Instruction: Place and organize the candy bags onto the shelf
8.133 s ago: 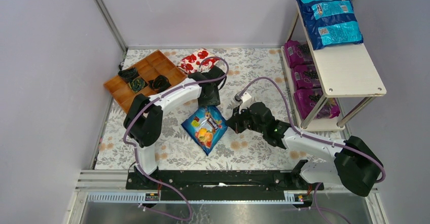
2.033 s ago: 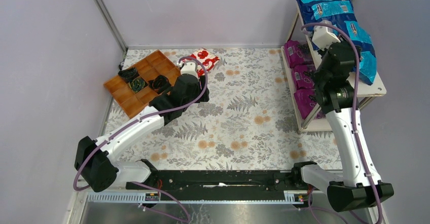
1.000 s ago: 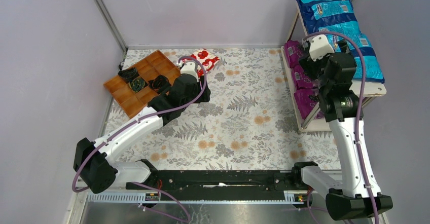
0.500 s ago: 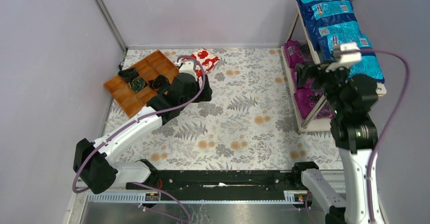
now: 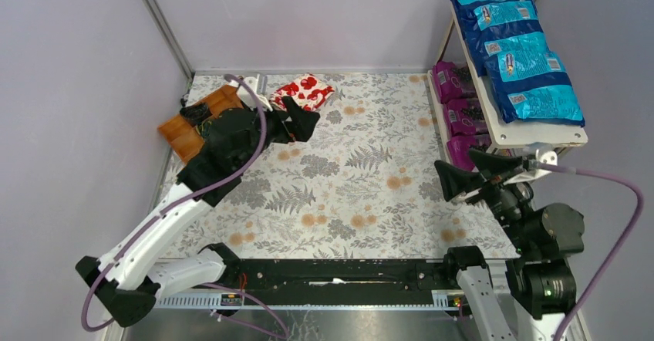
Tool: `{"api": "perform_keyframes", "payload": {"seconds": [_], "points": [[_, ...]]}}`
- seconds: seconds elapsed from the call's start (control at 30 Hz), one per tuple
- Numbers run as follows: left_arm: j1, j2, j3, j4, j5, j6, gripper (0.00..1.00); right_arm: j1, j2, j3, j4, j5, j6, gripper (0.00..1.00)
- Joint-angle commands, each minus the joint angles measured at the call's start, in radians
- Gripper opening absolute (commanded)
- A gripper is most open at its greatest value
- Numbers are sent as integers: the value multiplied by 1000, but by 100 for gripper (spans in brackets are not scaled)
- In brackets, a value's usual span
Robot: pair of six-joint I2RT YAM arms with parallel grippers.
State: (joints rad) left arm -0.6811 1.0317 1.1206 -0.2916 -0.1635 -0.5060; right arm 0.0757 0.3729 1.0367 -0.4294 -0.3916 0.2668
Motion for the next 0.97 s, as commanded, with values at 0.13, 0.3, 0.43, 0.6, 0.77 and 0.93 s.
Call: {"api": "perform_keyframes", "payload": {"seconds": [0.13, 0.3, 0.43, 0.6, 0.77, 0.93], "points": [[5, -107, 83, 153, 54, 22, 99, -2, -117, 49, -207, 263, 48, 100], [5, -169, 82, 177, -41, 100, 99, -2, -197, 50, -180, 281, 56, 100], [5, -205, 102, 179, -79, 141, 99, -2, -245, 43, -157, 285, 74, 100], [5, -234, 105, 182, -113, 166, 99, -3, -246, 61, -176, 294, 63, 100], [6, -245, 87, 201, -101, 172, 99, -2, -260, 47, -158, 290, 48, 100], [6, -244, 89, 198, -117, 178, 99, -2, -245, 25, -147, 275, 67, 100]]}}
